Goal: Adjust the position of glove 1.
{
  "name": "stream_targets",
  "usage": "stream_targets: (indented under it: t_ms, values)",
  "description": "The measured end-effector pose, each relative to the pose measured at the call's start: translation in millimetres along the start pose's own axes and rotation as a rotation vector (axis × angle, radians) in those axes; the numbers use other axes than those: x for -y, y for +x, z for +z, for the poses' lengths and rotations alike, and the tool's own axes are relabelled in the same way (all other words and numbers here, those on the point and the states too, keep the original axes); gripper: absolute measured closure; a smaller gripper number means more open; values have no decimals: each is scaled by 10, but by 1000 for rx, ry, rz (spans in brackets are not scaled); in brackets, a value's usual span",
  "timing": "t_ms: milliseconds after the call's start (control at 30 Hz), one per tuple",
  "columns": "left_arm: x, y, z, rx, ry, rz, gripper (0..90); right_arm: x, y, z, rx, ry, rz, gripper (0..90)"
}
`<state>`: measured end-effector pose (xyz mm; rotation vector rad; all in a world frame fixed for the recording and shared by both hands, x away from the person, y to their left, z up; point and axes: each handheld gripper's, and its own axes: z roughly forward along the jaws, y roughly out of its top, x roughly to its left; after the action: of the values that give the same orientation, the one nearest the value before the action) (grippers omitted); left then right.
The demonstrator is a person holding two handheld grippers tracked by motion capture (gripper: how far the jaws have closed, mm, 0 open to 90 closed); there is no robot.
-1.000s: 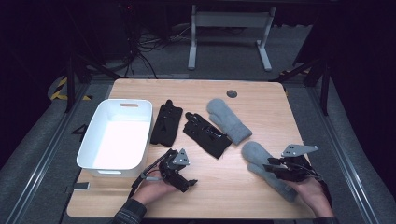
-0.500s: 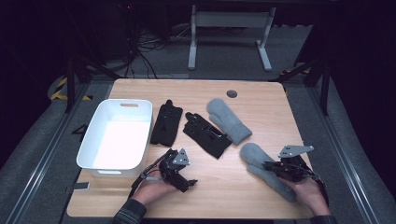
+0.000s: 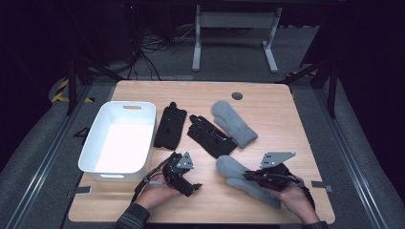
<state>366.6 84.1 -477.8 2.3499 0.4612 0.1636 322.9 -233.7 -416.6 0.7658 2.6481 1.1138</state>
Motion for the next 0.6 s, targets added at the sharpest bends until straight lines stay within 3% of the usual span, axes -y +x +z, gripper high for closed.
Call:
stream_targets:
  t_ms: [200,367,467,600]
  values:
    - [0,-1,0,-1,0,-1,2,-104,112,221,-48,31,-31,871]
    - [1,-2,-2,-1,1,-2,2,-124,147,263,-77,27,-46,742]
    - [1,-1,-1,-1,0,-1,2,-136,116,191,-58,-5,-40,678]
    - [1,-1,-1,-1,0,-1,2,-137,2,96,-18,-26,-15,663]
